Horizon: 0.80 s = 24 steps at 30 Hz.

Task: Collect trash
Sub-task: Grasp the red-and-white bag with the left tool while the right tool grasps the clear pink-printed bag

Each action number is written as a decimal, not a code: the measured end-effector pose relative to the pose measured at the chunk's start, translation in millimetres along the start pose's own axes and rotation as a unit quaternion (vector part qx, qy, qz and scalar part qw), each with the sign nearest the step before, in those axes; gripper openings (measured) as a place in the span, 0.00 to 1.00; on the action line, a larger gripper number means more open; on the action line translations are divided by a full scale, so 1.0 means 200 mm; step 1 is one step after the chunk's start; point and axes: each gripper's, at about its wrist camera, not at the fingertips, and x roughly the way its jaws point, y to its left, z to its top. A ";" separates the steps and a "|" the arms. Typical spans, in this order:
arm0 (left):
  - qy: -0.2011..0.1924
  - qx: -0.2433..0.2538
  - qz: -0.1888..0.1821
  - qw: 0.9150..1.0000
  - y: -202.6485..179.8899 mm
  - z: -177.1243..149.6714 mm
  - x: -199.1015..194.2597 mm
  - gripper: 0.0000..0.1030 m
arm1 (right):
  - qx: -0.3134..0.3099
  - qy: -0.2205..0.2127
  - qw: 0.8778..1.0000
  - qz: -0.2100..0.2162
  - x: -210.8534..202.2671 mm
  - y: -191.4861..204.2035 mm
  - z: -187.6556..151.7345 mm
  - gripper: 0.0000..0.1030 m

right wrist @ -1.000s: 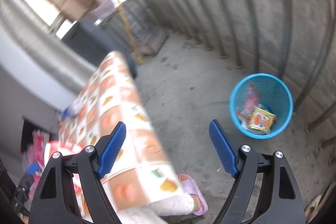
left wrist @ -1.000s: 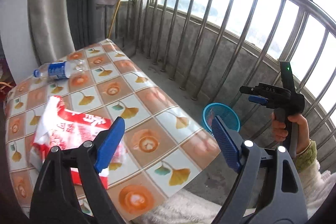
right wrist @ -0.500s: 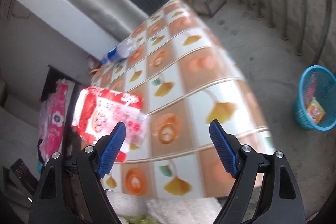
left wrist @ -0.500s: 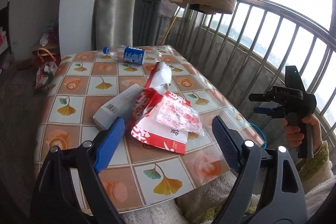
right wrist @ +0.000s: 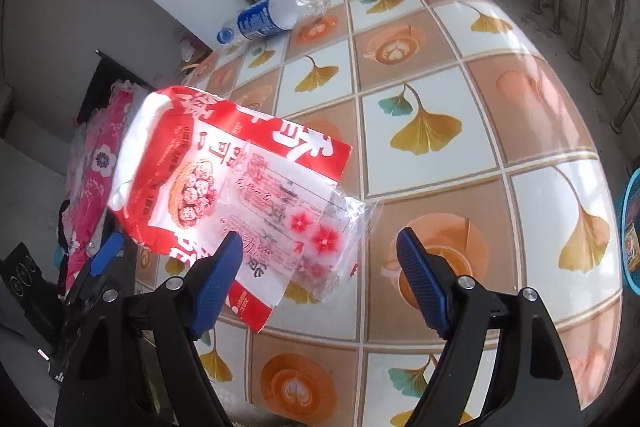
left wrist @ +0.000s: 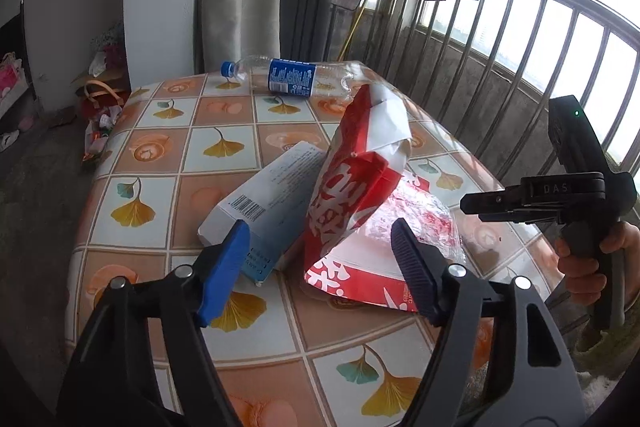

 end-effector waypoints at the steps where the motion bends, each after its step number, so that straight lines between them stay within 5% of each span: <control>1: 0.001 -0.005 -0.001 1.000 0.01 0.00 0.01 0.63 | 0.006 0.007 1.000 0.004 0.02 -0.01 0.00 0.68; 9: 0.015 -0.012 -0.011 1.000 0.04 0.01 0.09 0.51 | 0.033 0.021 0.999 0.020 0.08 -0.04 0.00 0.54; 17: 0.030 -0.024 -0.025 0.999 0.04 0.01 0.13 0.31 | 0.063 0.032 0.997 0.030 0.13 -0.08 0.01 0.15; 24: 0.035 -0.027 -0.023 0.999 0.03 0.00 0.14 0.20 | 0.089 0.032 0.994 0.058 0.11 -0.13 0.00 0.05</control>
